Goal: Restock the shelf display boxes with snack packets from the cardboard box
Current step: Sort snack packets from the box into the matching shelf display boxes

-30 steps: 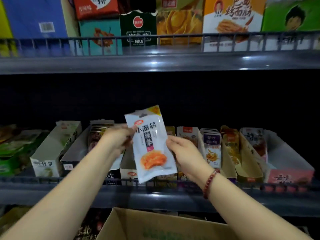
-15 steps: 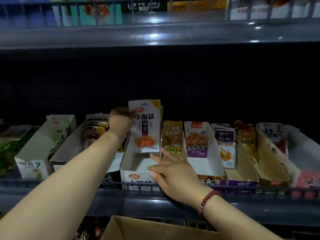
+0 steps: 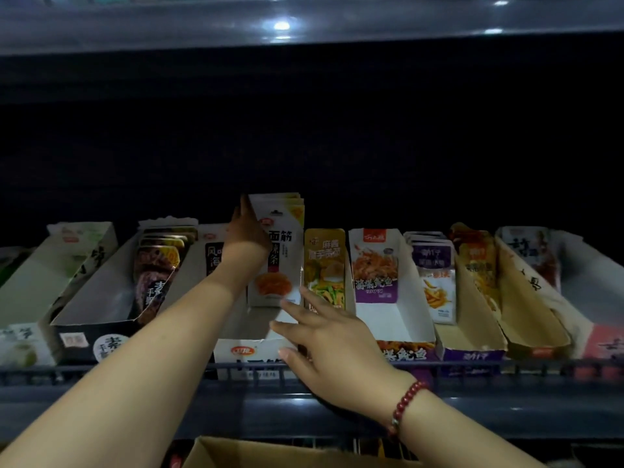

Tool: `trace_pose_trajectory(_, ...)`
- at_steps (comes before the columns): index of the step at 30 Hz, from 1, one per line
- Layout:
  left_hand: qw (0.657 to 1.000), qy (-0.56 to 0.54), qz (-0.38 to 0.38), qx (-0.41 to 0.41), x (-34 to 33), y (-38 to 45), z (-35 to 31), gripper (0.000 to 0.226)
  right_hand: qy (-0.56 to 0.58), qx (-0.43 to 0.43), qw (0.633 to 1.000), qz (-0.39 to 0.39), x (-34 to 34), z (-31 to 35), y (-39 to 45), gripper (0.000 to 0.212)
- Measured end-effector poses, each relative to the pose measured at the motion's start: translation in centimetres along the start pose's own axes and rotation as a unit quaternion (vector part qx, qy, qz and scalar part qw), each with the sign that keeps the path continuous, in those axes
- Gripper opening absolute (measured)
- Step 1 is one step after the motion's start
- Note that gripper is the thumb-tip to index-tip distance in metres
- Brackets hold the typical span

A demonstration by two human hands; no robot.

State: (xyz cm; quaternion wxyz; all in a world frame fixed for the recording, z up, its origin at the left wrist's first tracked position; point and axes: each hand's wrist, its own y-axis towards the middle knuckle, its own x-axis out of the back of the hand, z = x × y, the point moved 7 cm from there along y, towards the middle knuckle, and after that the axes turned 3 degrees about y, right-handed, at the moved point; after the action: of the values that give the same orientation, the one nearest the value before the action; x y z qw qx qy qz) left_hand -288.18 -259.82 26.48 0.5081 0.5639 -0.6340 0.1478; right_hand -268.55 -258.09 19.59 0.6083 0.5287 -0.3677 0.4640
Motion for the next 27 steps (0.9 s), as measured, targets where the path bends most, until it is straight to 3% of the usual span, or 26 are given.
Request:
trace_pose_trajectory(4,0.995,0.082,0.047,-0.035,-1.5,0.0,-0.5,0.081,-0.005,0.004,1.000,-0.005,-0.1,0.1,-0.1,0.047)
trace_pose_trajectory(7,0.997,0.020,0.059,-0.035,-1.8,-0.5,-0.5,0.073,-0.004,0.011,1.000,-0.005,0.1,0.2,-0.1,0.047)
trace_pose_trajectory(12,0.987,-0.068,-0.030,-0.140,1.3,-5.1,-0.8,0.039,-0.038,0.029,0.998,-0.039,-0.1,0.0,-0.4,0.046)
trace_pose_trajectory(19,0.978,-0.138,-0.007,-0.157,5.0,-15.5,0.0,0.023,-0.065,0.013,0.995,-0.069,2.4,1.8,-6.2,0.040)
trace_pose_trajectory(22,0.974,-0.183,0.053,-0.124,5.0,-21.1,0.4,0.020,-0.026,0.002,0.998,-0.061,3.3,2.1,-11.1,0.037)
trace_pose_trajectory(27,0.950,-0.194,0.240,-0.056,1.0,-30.4,0.8,0.022,-0.027,-0.029,0.999,-0.018,3.2,1.4,-20.1,0.033)
